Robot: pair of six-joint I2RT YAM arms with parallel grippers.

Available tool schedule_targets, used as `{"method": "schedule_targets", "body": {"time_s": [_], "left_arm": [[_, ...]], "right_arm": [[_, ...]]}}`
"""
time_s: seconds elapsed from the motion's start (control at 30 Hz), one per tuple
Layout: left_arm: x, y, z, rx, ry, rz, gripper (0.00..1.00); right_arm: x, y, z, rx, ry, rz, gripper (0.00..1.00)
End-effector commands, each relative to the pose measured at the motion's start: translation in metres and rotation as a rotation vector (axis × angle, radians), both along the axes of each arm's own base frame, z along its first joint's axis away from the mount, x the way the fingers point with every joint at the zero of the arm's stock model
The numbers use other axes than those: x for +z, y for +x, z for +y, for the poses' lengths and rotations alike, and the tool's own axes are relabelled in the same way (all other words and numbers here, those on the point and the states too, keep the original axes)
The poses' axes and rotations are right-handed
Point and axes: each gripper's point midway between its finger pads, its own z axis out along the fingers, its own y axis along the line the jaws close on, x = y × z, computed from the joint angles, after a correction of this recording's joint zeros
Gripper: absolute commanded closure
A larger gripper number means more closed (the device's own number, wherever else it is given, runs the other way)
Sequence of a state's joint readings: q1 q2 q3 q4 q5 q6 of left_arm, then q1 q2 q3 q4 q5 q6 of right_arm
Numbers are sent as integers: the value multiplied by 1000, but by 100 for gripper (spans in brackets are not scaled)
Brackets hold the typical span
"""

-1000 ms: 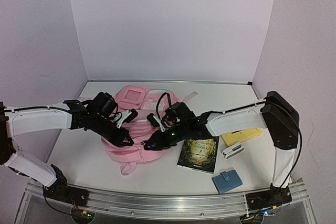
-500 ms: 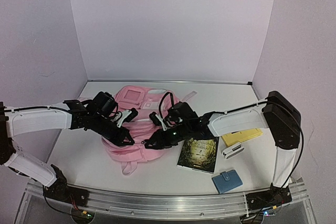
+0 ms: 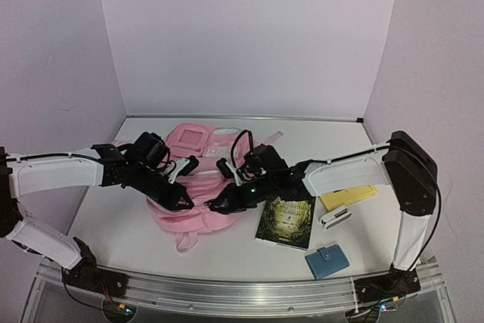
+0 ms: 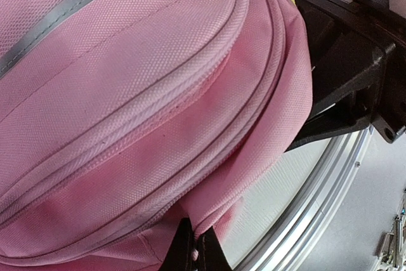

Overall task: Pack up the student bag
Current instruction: Zip the student bag at the center of the board.

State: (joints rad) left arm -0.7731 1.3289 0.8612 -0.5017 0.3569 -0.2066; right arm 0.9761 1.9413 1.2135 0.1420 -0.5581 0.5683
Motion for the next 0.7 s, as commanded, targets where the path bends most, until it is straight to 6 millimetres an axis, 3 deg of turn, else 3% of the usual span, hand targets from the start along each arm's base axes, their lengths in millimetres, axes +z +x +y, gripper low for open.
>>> {"method": "schedule_targets", "body": {"time_s": [0.0,0.13,0.3,0.47,0.67], "left_arm": [[20,-4,-12,-32,-81,-10,100],[17,8,3,55,-11,-56,100],[17,17,16,118,37,-93,100],[27,21,16,126,27,-127,100],[43,26,21,144,16,-177,100]], "right_arm": [[37,25,-7,-92,70,-96,100],[50,24,-23,-148,54,-106,100],[55,19,-60,-234,-51,-116,100],[35,22,-94,-327,-220,-126,100],[20,37,-113,-441,-413,-232,100]]}}
